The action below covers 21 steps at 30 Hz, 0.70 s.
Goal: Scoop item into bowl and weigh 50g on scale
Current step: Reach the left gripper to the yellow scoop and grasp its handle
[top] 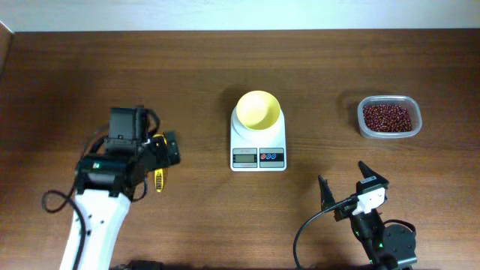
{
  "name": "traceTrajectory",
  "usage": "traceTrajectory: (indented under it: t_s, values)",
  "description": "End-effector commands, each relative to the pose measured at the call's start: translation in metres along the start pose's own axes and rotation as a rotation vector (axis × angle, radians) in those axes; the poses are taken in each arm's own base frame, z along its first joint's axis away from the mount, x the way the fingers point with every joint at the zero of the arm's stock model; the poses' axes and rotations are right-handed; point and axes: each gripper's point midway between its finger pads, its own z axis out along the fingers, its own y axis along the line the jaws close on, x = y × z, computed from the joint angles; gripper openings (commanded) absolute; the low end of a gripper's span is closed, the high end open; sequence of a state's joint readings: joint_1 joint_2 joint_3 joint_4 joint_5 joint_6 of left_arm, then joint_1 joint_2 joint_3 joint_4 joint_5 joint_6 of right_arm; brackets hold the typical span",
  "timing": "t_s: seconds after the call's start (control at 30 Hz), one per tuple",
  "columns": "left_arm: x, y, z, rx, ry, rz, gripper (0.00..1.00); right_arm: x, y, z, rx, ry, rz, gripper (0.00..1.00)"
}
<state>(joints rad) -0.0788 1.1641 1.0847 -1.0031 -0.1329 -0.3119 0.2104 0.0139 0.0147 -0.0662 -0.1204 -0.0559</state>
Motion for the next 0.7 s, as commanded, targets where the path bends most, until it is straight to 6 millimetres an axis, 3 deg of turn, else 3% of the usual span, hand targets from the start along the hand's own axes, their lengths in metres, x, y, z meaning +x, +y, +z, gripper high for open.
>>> traceTrajectory:
  t_s: [0.0, 0.17, 0.3, 0.4, 0.5, 0.6, 0.67]
  values:
    - [0.014, 0.008, 0.007, -0.041, 0.07, -0.018, 0.99, 0.003, 0.001, 0.0, -0.004, 0.004, 0.004, 0.99]
    - [0.024, 0.025, 0.019, -0.075, 0.103, -0.019, 0.99, 0.003, 0.001, 0.0, -0.005, 0.004, 0.004, 0.99]
    - [0.01, 0.048, 0.036, -0.044, 0.084, -0.166, 0.99, 0.003, 0.001, 0.0, -0.004, 0.005, 0.004, 0.99]
    - [-0.003, 0.043, 0.053, 0.011, 0.076, -0.192, 0.99, 0.003, 0.001, 0.0, -0.004, 0.004, 0.004, 0.99]
    - [0.0, 0.041, 0.086, 0.001, 0.146, -0.188, 1.0, 0.003, 0.001, 0.0, -0.004, 0.004, 0.004, 0.99]
    - [0.013, 0.042, 0.119, -0.012, 0.234, -0.155, 0.84, 0.003, 0.001, 0.0, -0.004, 0.004, 0.004, 0.99]
    - [0.015, 0.04, 0.139, -0.004, 0.259, -0.156, 0.8, 0.003, 0.001, 0.0, -0.004, 0.004, 0.004, 0.99]
